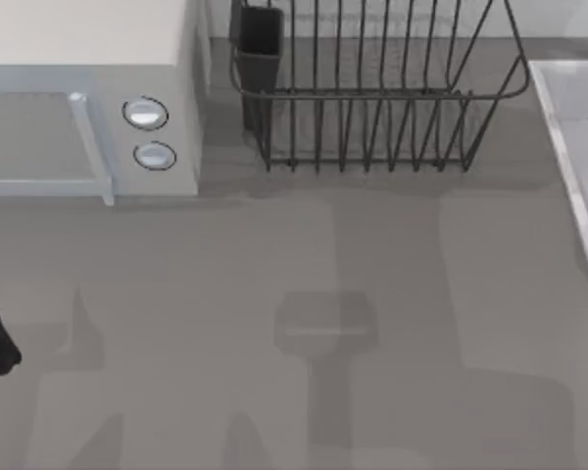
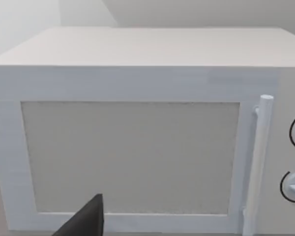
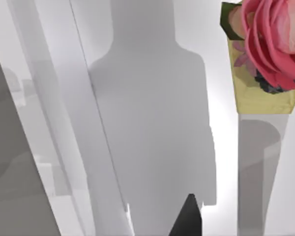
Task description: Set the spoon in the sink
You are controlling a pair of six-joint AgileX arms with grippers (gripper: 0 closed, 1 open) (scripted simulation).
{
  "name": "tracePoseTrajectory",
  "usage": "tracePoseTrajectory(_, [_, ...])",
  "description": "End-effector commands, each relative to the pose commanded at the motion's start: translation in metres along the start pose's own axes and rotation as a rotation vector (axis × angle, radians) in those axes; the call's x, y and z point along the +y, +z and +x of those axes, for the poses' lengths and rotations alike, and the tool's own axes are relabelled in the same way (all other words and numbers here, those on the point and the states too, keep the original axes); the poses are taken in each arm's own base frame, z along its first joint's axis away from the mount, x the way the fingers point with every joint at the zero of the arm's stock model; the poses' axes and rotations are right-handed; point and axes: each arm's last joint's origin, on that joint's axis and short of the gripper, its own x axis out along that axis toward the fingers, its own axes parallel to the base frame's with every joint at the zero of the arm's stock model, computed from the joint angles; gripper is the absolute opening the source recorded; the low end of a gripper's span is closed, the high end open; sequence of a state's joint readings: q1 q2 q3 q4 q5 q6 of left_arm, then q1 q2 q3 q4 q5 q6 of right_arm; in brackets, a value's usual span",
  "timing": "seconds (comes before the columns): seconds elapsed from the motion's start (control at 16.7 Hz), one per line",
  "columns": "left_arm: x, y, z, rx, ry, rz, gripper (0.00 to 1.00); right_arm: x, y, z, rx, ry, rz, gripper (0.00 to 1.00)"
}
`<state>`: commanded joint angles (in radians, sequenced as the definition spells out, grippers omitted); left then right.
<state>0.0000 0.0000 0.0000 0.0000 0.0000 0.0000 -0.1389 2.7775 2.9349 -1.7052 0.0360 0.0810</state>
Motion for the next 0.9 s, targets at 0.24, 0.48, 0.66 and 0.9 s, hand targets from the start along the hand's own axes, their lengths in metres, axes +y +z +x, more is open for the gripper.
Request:
tracePoseTrajectory(0.24, [0.0, 0.0, 0.0, 0.0, 0.0, 0.0, 1.0, 0.0, 0.003, 0.015, -0.005, 0.0, -0.002, 0.0])
tracePoseTrajectory(0.48, [0.0, 0.0, 0.0, 0.0, 0.0, 0.0, 1.0, -0.002, 0.0, 0.03, -0.015, 0.0, 0.002, 0.0])
tracePoseTrajectory(0.66, [0.0, 0.0, 0.0, 0.0, 0.0, 0.0, 1.0, -0.002, -0.001, 0.037, -0.007, -0.001, 0.003, 0.0])
tracePoseTrajectory(0.9, [0.0, 0.0, 0.0, 0.0, 0.0, 0.0, 1.0, -0.002, -0.001, 0.037, -0.007, -0.001, 0.003, 0.08])
